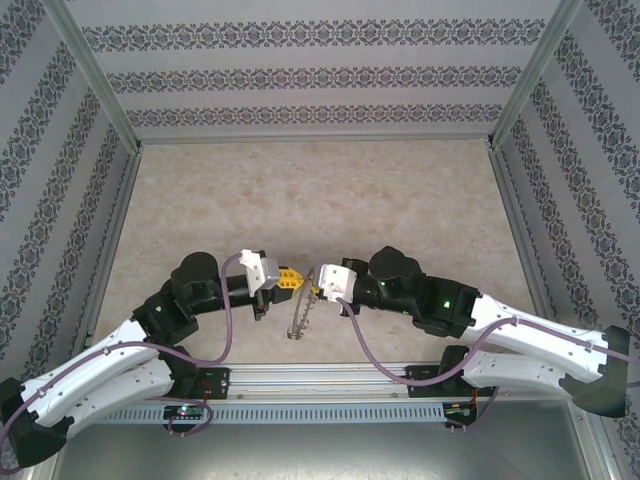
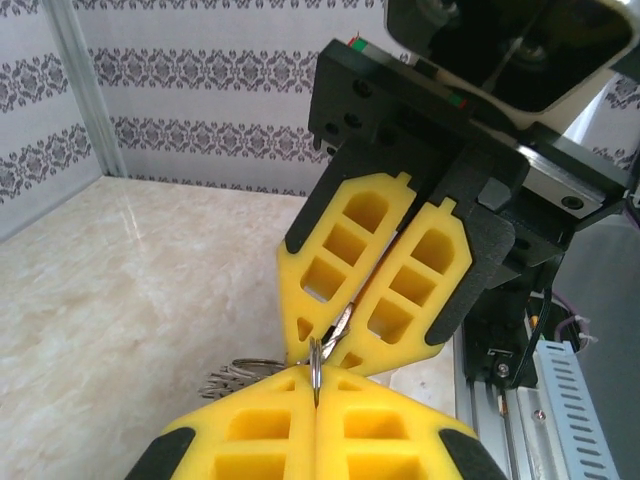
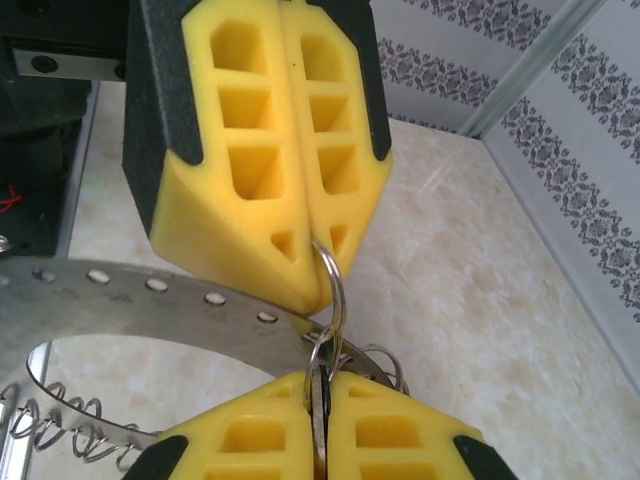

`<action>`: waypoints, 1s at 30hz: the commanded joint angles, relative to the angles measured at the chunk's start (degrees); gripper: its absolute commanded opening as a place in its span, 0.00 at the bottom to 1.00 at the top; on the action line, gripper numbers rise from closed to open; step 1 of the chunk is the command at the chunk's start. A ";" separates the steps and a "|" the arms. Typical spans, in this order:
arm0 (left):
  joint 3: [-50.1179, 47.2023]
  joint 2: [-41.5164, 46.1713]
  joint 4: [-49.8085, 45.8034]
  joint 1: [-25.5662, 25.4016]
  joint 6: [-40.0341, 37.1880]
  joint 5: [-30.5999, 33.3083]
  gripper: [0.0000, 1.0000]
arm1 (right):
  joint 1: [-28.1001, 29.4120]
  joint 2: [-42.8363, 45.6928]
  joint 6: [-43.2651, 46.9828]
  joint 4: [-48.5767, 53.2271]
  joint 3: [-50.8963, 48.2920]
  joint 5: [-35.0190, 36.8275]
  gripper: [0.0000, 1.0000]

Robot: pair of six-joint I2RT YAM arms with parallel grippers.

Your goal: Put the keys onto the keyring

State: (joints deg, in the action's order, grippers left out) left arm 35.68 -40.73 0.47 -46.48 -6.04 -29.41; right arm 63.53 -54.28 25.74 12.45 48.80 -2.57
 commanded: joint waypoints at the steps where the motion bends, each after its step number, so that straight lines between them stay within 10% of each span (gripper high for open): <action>1: 2.46 -0.48 -1.83 0.10 -1.85 -0.08 0.00 | 0.02 -0.82 0.36 0.56 2.31 5.45 0.04; 7: 3.34 -1.72 -4.64 0.06 -2.26 2.48 0.00 | 0.01 -1.58 0.50 -0.11 2.53 5.89 0.02; 19: -1.32 2.85 -1.82 0.09 -0.77 13.98 0.49 | -0.60 -4.89 -0.56 4.06 5.49 8.62 0.00; 30: -6.89 8.05 -2.30 0.15 1.69 29.15 0.53 | -11.10 -19.88 -9.06 12.96 16.93 3.00 0.00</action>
State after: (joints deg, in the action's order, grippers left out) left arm 29.67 -34.04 -2.17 -46.48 -5.91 -6.76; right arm 55.51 -70.61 21.02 23.05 61.41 2.90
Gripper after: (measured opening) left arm 0.529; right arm 0.059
